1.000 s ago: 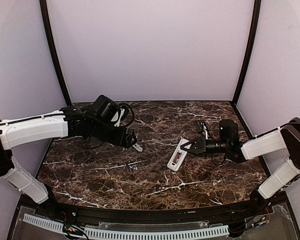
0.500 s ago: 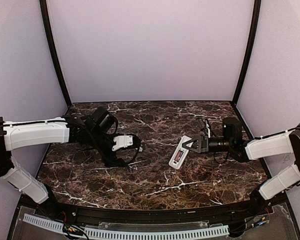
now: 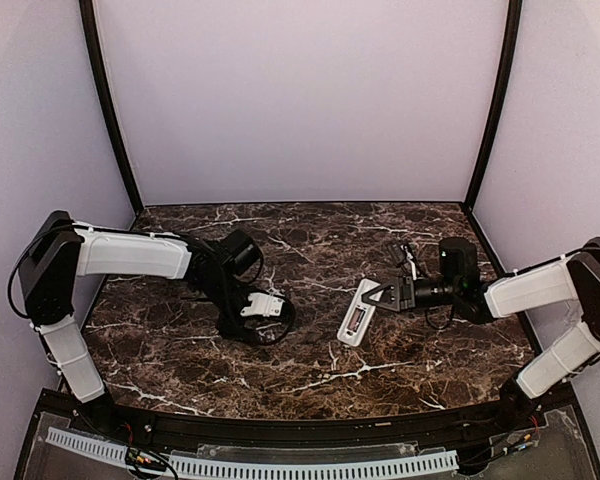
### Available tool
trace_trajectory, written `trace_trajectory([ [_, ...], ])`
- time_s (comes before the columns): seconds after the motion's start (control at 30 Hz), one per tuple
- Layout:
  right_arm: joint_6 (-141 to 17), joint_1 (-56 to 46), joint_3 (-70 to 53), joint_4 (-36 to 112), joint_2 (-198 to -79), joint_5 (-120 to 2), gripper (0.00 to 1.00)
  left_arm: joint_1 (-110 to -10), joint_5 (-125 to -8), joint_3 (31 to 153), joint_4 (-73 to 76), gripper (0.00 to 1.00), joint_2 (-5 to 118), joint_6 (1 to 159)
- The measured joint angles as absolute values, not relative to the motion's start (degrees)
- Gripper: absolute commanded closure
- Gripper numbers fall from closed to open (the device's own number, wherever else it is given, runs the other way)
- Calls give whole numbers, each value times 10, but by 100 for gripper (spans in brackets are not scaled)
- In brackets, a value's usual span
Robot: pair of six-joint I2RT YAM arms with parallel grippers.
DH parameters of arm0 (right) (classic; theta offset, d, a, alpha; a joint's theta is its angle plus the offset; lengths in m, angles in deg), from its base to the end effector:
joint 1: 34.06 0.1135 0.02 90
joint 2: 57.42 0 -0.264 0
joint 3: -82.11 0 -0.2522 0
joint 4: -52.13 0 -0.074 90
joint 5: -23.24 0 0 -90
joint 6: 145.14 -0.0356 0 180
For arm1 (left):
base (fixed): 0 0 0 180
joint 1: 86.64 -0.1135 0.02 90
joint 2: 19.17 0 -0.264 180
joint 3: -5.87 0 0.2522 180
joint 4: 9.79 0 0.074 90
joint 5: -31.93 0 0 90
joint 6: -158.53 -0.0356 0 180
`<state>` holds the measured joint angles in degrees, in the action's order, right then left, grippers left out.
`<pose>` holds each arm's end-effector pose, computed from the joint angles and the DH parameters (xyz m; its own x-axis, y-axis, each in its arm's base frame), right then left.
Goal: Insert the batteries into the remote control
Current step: Pick up the battery from the center of the board.
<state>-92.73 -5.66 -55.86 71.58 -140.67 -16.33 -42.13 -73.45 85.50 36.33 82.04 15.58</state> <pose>0.2231 0.1518 0.1736 -0.8275 -0.0057 -0.5615 -0.5401 0.2818 0.7930 0.2408 -0.2500 0.1795 0.1992 0.8833 -0.4245 0.9771 -0.1459 0.1550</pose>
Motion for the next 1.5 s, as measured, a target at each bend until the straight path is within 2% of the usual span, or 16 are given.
trace_trajectory([
  [0.33,-932,-64,-559,727,-1423,-142,100,-421,-722,871,375,38,858,130],
  [0.57,-934,-69,-559,731,-1430,-137,100,-421,-714,861,362,44,859,126],
  [0.7,-934,-73,-559,731,-1430,-136,100,-421,-710,851,355,54,863,128],
  [0.8,-934,-76,-559,730,-1430,-136,100,-421,-709,851,353,70,864,137],
  [0.87,-933,-78,-559,730,-1430,-136,100,-421,-711,852,355,77,866,140],
  [1.1,-933,-80,-559,730,-1430,-136,100,-419,-724,864,372,89,874,188],
  [1.2,-934,-80,-559,730,-1430,-136,100,-415,-733,864,375,92,874,229],
  [1.3,-937,-80,-559,731,-1432,-136,100,-402,-737,862,370,99,873,274],
  [1.5,-954,-80,-559,735,-1450,-140,100,-361,-718,860,356,100,863,414],
])
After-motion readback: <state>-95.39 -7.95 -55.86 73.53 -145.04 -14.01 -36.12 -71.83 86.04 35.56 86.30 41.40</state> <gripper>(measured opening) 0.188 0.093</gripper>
